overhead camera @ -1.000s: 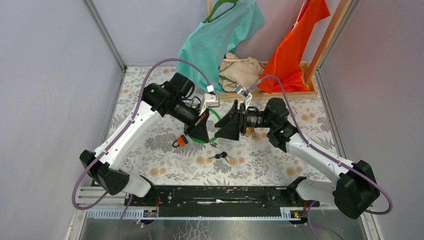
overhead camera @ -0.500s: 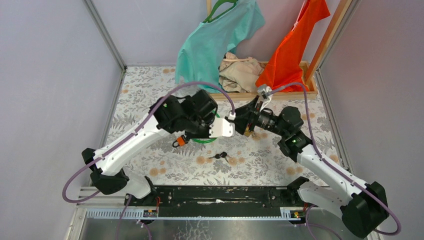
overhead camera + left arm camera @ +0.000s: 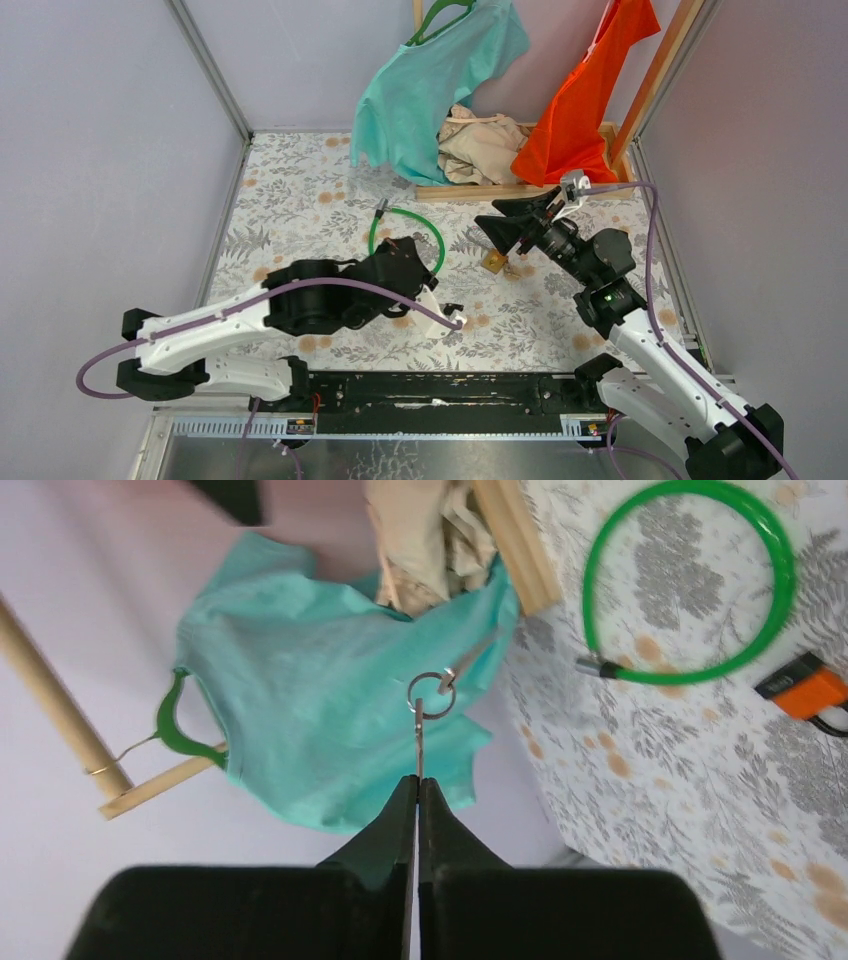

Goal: Unlock with the key

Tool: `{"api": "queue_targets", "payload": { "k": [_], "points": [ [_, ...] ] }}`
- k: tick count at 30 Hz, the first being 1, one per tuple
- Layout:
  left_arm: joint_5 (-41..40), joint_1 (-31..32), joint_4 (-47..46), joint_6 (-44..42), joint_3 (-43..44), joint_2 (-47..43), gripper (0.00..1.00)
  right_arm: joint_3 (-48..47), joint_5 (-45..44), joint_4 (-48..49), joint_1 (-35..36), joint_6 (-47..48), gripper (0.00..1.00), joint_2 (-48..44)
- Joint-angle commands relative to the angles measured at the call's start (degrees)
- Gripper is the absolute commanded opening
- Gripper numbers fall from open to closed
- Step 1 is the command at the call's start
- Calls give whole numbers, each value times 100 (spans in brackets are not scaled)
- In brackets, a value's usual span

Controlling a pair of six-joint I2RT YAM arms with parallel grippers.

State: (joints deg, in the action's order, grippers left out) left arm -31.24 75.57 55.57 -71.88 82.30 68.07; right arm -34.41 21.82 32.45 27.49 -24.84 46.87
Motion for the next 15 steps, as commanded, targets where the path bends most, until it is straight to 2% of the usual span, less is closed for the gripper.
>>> {"api": "queue_targets", "payload": {
  "k": [1,5,8,12,15],
  "points": [
    [405,87,117,86,680,102,0,-223,594,198,-45,48,72,124],
    [1517,-28,1001,1855,1964,632,0,-536,1913,295,-43,-27,76,423],
    [2692,-482,1829,3018,2690,1027,0,-671,2601,660,-50,-293,77,568],
    [4273,-1399,2148,3981,2750,1105,0,-846,3294,1221,-42,-736,76,642],
    [5026,-1846,2350,4380,2729,1251,0,-820,3384,1281,-50,-833,77,547]
  ]
}}
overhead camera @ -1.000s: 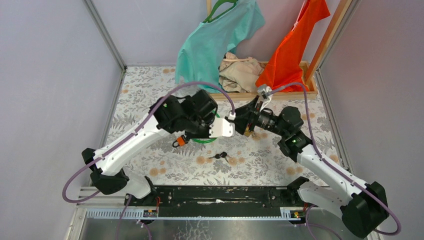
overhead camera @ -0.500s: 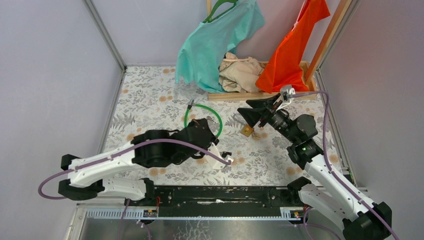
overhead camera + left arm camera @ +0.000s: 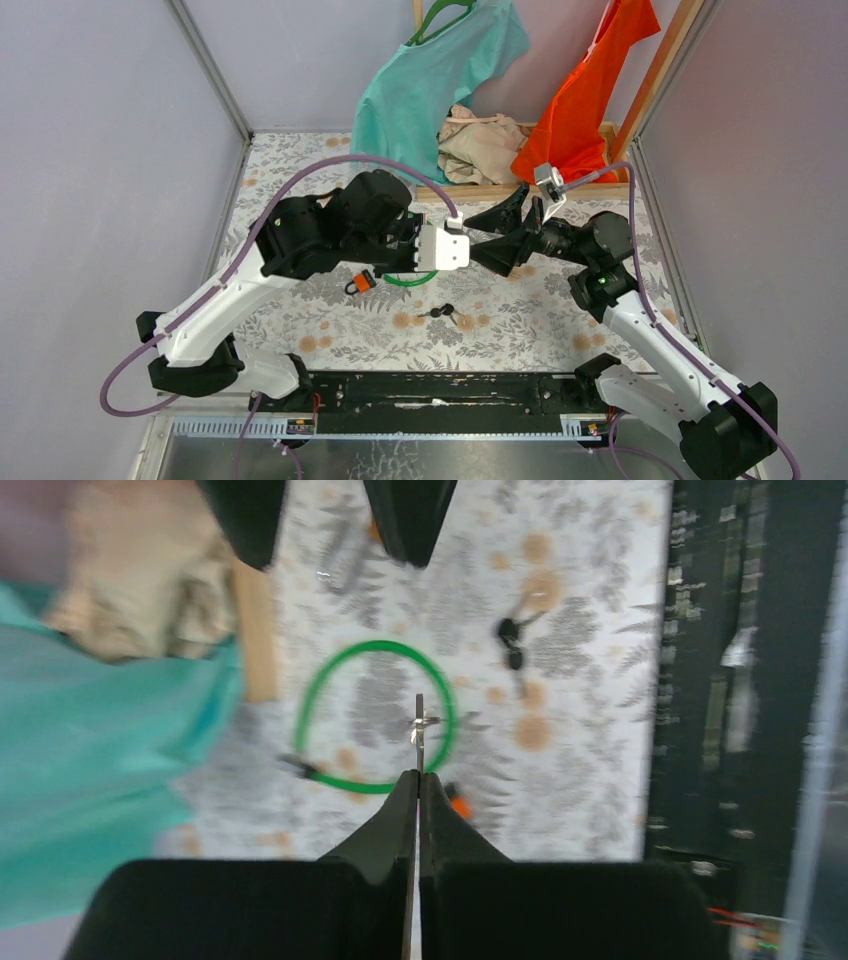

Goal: Unlock with the key

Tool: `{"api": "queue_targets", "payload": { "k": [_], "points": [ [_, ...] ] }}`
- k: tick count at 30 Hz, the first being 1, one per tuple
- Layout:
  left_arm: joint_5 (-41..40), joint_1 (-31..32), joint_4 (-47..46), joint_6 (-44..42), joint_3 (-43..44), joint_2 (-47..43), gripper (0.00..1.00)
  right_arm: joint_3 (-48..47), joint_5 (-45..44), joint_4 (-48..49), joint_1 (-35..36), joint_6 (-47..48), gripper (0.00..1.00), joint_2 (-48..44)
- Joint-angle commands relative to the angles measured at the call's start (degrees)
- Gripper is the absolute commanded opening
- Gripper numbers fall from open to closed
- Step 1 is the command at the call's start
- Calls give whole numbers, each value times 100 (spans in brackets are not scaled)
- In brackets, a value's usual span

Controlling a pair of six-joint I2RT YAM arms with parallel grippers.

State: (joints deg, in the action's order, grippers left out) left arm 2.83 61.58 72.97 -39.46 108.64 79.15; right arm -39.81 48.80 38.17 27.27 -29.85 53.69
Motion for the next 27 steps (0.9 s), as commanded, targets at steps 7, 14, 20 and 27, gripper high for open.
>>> {"api": "queue_targets", "payload": {
  "k": [7,14,20,27],
  "points": [
    [2873,-932,686,1819,164,382,0,-258,915,1296,-24,-957,75,104],
    [3568,-1320,737,2215,409,646,0,-26,1047,1987,131,-1477,73,420],
    [3868,-1654,462,2451,435,636,0,144,1077,2325,356,-1657,66,528],
    [4134,-1846,188,2636,387,590,0,337,886,2636,492,-1804,60,619]
  ]
}}
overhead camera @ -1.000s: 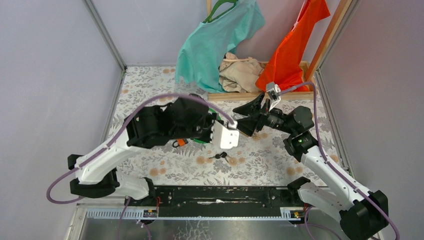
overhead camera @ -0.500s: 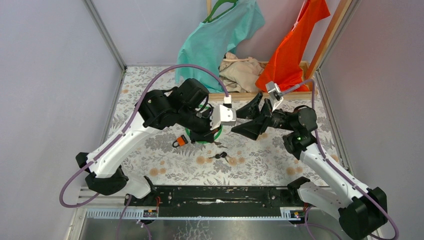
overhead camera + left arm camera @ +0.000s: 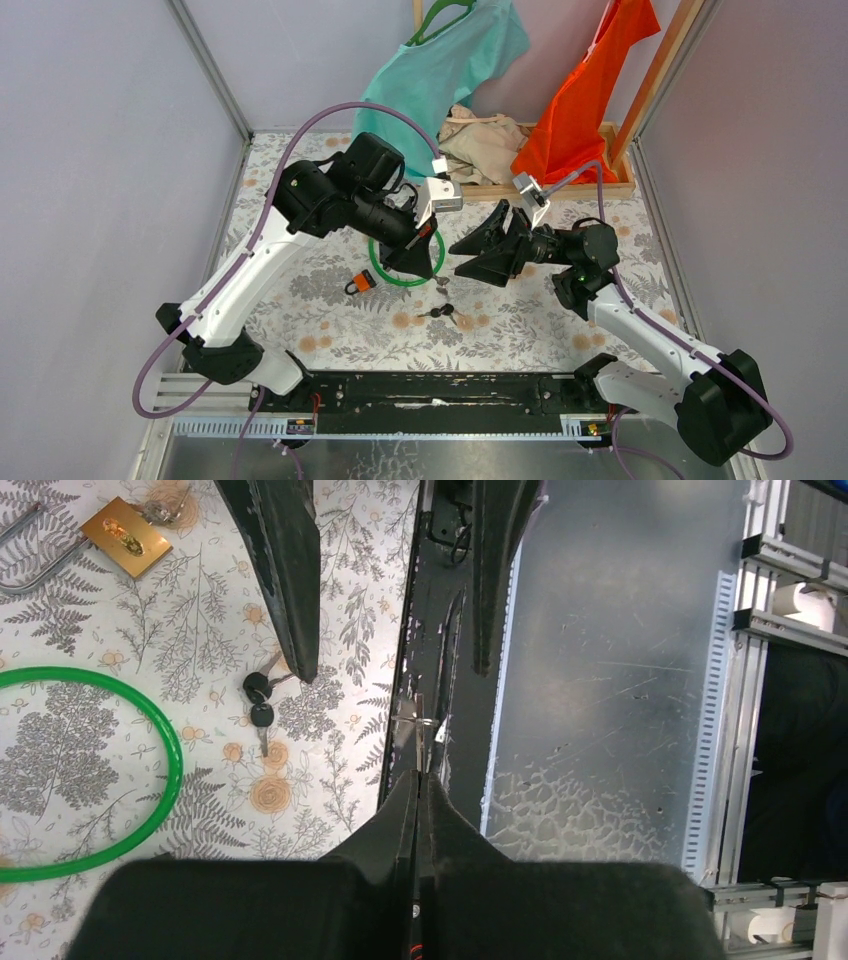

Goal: Unlock with the key

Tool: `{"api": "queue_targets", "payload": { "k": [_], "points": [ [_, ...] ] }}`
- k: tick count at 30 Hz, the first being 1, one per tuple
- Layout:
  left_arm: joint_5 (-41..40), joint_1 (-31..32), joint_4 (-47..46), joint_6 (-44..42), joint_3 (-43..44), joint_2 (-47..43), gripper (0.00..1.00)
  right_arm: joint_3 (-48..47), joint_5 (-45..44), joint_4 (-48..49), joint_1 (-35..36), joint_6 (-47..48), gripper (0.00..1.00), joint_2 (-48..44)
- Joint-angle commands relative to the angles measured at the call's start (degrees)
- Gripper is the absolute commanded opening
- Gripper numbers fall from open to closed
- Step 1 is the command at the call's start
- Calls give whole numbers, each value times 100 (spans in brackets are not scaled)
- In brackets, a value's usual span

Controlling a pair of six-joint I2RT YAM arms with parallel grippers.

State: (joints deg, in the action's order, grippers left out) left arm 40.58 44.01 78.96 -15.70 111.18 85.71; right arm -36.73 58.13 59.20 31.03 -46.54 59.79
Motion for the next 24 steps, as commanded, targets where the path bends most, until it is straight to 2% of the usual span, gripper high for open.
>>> {"api": "queue_targets", "payload": {
  "k": [1,7,12,14,20,24],
  "points": [
    [387,-105,-440,282,129,-71,0,36,-69,525,141,-122,60,29],
    [428,-269,-643,384,97,-130,0,30,-141,523,291,-100,55,123],
    [509,-446,-803,459,65,-184,0,91,-234,557,316,-106,45,138],
    [548,-494,-840,466,47,-203,0,108,-301,558,316,-90,38,130],
    [607,-542,-899,468,-12,-255,0,179,-665,635,316,-75,7,72],
    [640,-562,-945,471,-78,-298,0,171,-746,693,316,-154,0,71]
  ]
}}
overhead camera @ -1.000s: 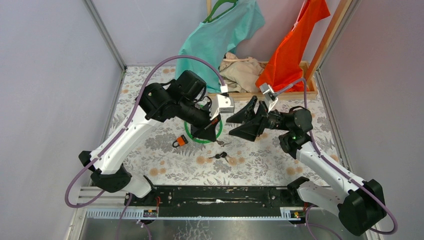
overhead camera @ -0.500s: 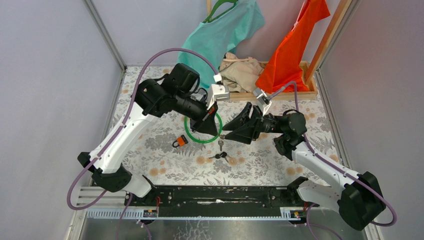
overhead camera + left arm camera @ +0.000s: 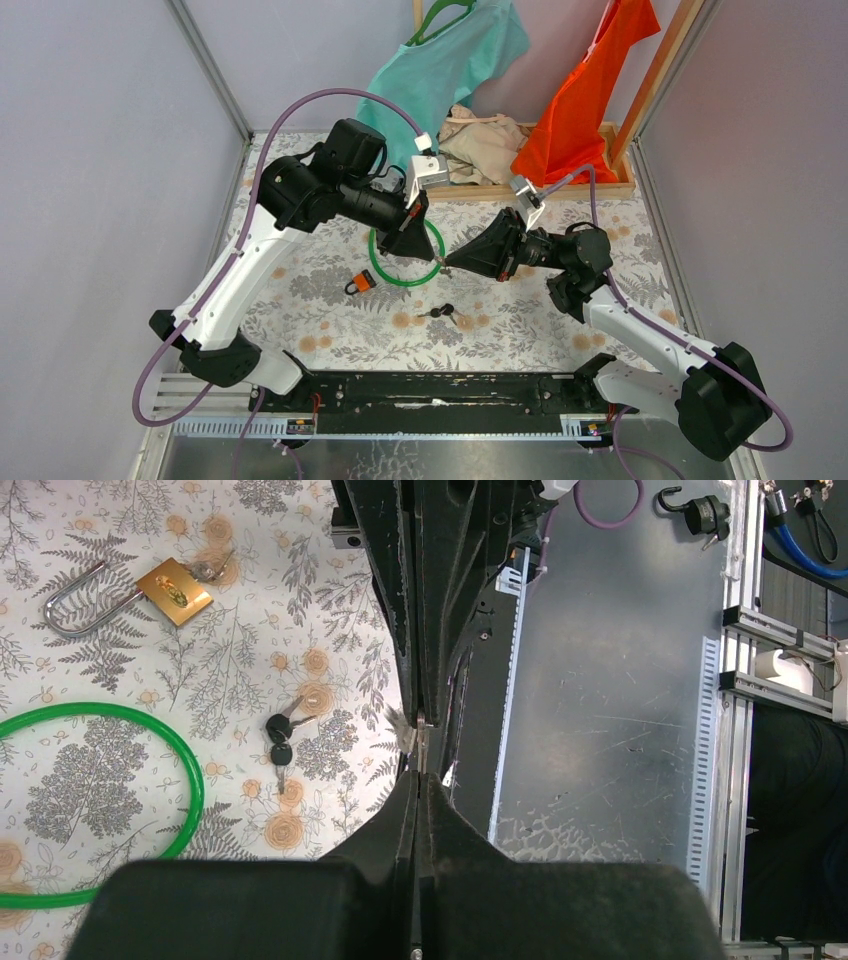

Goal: Unlock with the key

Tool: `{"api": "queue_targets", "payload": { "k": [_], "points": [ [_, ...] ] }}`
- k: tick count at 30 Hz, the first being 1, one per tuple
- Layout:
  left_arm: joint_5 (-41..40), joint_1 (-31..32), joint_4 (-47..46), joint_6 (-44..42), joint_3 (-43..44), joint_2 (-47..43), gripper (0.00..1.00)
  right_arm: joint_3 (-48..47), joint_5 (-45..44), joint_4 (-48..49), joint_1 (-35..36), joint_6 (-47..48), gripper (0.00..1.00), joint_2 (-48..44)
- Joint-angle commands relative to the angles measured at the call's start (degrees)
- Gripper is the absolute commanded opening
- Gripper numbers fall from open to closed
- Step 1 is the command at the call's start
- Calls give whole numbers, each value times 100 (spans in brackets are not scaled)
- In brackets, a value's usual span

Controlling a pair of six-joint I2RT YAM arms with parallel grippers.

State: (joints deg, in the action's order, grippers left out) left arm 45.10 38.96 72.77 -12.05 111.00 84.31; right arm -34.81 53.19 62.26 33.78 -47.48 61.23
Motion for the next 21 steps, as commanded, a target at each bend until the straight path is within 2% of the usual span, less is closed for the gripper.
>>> {"api": "queue_targets", "payload": {
  "k": [1,5,7,10,13,14,16,19,21],
  "points": [
    [184,-55,-344,111,-79,-172,0,-19,-237,460,45,-125,1,-50],
    [238,-72,-468,174,-190,-218,0,8,-167,924,43,-522,8,127],
    [266,-81,-532,227,-229,-226,0,15,-105,1274,39,-739,0,247],
    [283,-111,-540,213,-235,-213,0,14,-28,1725,41,-1111,0,401],
    [273,-146,-530,187,-274,-208,0,-84,79,1674,8,-1366,0,477],
    [267,-169,-520,175,-297,-217,6,-144,126,1520,-43,-1456,0,497],
    [286,-242,-487,174,-368,-236,33,-278,254,1147,-152,-1562,0,527],
    [331,-450,-412,105,-539,-275,48,-350,340,550,-396,-1483,0,405],
    [296,-635,-385,62,-645,-276,65,-453,370,-228,-567,-1134,0,250]
  ]
}}
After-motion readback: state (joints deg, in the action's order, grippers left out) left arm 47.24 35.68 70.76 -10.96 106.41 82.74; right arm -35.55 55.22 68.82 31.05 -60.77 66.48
